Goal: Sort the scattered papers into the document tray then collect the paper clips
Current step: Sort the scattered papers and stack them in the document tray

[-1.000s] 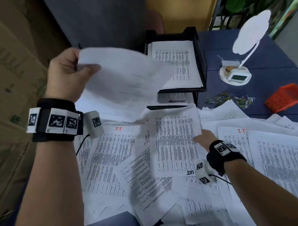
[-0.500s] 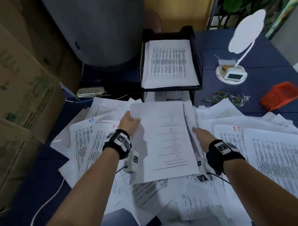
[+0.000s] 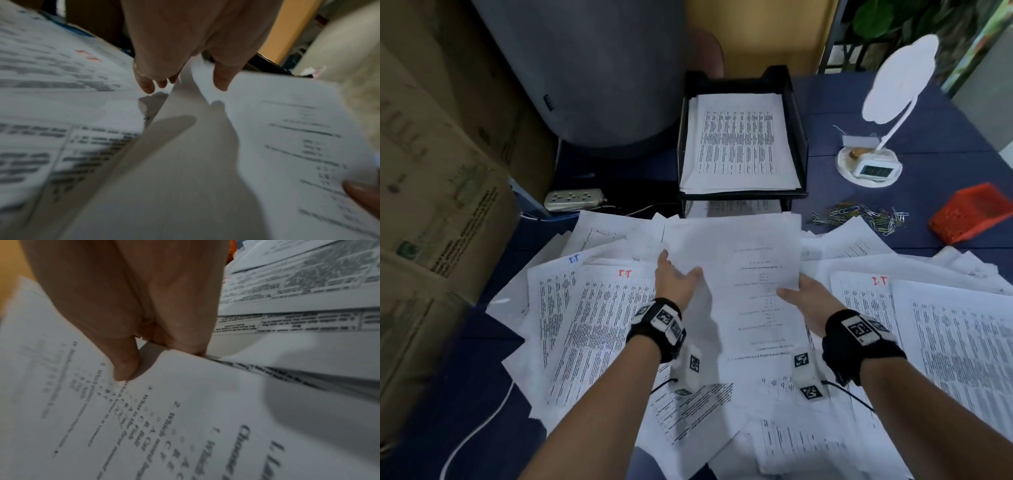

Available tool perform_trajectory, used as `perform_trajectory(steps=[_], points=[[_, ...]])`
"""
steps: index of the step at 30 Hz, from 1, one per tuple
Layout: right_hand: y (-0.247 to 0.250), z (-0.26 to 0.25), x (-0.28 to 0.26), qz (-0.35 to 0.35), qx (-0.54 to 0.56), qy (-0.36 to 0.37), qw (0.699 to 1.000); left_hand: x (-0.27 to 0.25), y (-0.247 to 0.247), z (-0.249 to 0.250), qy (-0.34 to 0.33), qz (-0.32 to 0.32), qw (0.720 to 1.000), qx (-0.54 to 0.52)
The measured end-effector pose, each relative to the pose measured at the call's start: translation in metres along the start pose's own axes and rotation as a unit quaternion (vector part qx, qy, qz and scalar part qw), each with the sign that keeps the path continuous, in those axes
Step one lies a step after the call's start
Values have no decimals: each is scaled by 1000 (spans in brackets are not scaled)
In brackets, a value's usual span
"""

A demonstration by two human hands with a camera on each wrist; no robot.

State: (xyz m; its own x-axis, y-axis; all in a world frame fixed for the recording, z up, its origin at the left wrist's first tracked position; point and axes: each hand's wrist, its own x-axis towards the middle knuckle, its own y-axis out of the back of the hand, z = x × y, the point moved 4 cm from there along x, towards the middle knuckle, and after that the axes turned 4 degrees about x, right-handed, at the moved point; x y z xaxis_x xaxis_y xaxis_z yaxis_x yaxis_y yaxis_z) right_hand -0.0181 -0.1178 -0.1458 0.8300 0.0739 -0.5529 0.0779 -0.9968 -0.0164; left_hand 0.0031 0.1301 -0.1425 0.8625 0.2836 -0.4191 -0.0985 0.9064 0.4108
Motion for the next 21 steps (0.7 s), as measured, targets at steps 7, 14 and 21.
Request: perform_trajectory(steps=[7,14,21], points=[[-15,-80,-25,97,16,229,968,-22,32,49,-133,61,984,-105],[-32,-109,-31,129,23,298,945,-35,44,79,-210,95,954,-194],[-36,-96,-16,92,3,227,970,-26,42,64,-160,69,965,-198]])
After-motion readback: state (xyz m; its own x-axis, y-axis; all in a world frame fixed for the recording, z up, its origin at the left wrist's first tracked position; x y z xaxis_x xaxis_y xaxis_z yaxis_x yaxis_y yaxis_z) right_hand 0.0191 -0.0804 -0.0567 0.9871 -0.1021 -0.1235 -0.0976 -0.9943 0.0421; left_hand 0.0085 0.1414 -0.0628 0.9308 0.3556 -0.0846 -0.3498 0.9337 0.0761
